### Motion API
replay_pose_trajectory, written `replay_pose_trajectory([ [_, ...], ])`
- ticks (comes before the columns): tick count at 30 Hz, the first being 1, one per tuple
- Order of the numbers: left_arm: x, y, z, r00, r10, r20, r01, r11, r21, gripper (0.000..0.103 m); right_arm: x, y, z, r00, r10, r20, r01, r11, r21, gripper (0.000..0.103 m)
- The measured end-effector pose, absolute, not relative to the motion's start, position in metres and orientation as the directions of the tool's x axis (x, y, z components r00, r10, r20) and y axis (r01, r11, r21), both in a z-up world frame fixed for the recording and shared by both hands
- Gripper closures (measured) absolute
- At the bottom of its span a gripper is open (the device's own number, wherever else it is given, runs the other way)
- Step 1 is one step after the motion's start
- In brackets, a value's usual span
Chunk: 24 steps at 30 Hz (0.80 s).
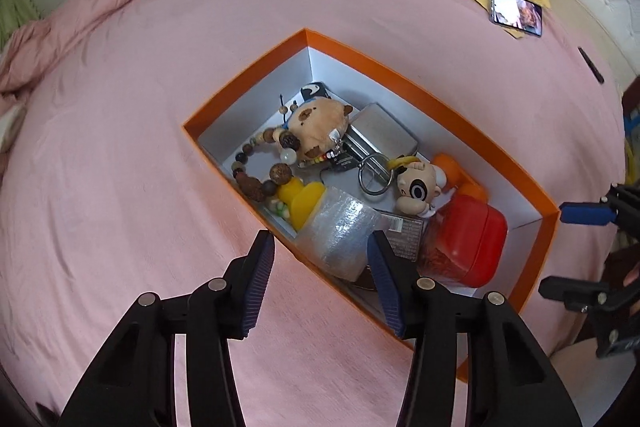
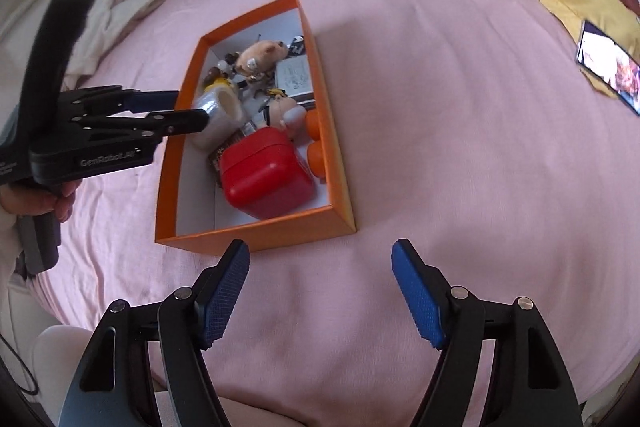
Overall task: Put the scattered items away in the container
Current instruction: 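Reach the left gripper into the orange box toward the tape roll, then grasp the clear tape roll with the left gripper, set it on the bed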
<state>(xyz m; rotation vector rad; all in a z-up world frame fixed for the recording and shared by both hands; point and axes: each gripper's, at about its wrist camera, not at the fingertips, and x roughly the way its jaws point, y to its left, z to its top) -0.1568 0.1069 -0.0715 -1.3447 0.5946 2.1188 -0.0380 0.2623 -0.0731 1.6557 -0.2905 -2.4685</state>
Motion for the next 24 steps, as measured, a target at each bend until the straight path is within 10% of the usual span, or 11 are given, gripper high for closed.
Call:
replay_pose_trajectory([
  [6, -0.154, 0.114, -0.045, -0.350, 0.307, -0.885, -0.730, -0.681, 0.053, 0.053, -0.035, 0.263, -0.075, -0.375, -0.251, -0.892, 0.003, -0.963, 0.270, 0.029],
  [16, -0.180, 0.139, -0.101, -0.166, 0.094, -0.982, -0.845, -0.527, 0.093, 0.055, -0.026, 0.274, -0.071, -0.377, -0.244, -0.893, -0.036, -0.960, 0.278, 0.029],
  [24, -0.188, 0.092, -0.060, -0.254, 0.341, -0.905, -0.689, -0.721, -0.078, 0.056, -0.026, 0.271, -0.061, -0.407, -0.250, -0.879, 0.000, -0.962, 0.273, 0.029],
])
